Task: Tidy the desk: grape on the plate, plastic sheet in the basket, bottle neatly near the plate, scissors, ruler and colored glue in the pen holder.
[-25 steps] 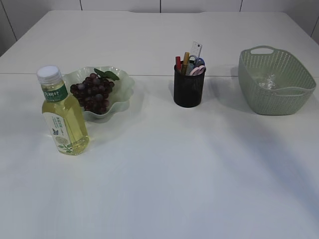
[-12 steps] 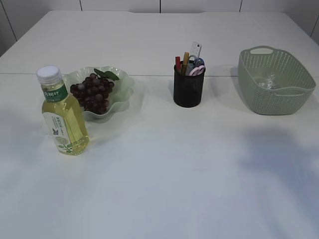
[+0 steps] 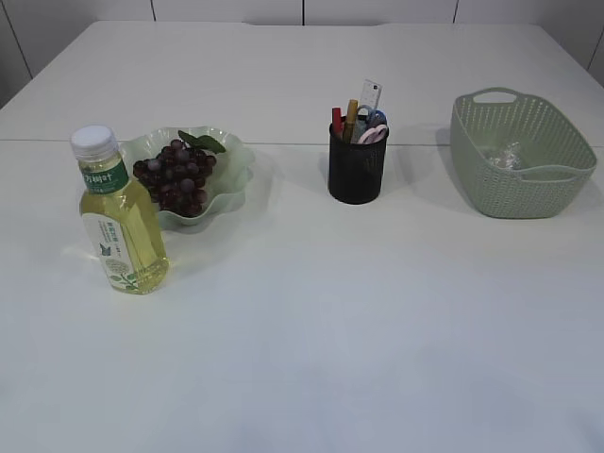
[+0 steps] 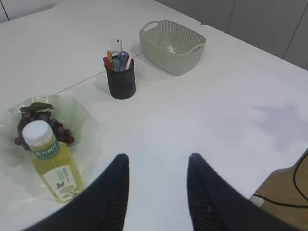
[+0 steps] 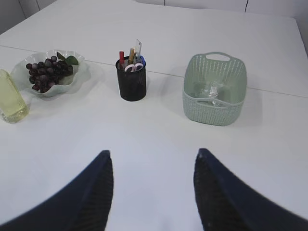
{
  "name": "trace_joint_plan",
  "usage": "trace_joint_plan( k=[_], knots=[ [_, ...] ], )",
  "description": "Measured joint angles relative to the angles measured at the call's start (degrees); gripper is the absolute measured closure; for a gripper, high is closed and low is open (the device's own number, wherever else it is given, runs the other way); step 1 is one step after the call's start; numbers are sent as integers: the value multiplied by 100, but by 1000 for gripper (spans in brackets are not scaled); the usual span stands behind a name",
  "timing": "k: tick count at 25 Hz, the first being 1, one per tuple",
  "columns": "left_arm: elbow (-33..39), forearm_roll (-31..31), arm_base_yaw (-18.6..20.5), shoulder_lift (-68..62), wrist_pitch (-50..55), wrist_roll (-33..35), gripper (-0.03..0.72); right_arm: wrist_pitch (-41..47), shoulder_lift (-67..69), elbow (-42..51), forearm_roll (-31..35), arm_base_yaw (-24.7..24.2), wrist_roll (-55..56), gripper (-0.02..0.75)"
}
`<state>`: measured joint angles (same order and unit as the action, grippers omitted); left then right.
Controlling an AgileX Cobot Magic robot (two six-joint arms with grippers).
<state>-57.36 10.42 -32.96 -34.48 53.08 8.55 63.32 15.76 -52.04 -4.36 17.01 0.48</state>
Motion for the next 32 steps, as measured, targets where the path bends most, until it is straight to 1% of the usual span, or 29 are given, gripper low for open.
trace_joint_plan(
  k=[4, 7, 11, 17, 21, 26, 32],
  knots=[
    [929, 9, 0, 1089, -42, 1, 390, 346, -890, 468, 25, 0, -303, 307],
    [1547, 9, 0, 1715, -37, -152, 390, 510, -1494, 850, 34, 0, -428, 307],
    [2121, 1, 0, 2473, 136, -344, 390, 865, -1697, 1172, 49, 0, -509, 307],
    [2428, -335, 0, 3337, 690, -382, 390, 956, -1697, 1412, 71, 0, -696, 307],
    [2624, -474, 0, 3384, 944, -405, 390, 918, -1697, 1619, 85, 0, -704, 307],
    [2705, -533, 0, 3384, 991, -439, 391, 336, -1697, 2141, 297, 0, -710, 307],
    [2705, -690, 0, 3384, 991, -735, 392, 314, -1697, 2322, 369, 0, -718, 307]
  ],
)
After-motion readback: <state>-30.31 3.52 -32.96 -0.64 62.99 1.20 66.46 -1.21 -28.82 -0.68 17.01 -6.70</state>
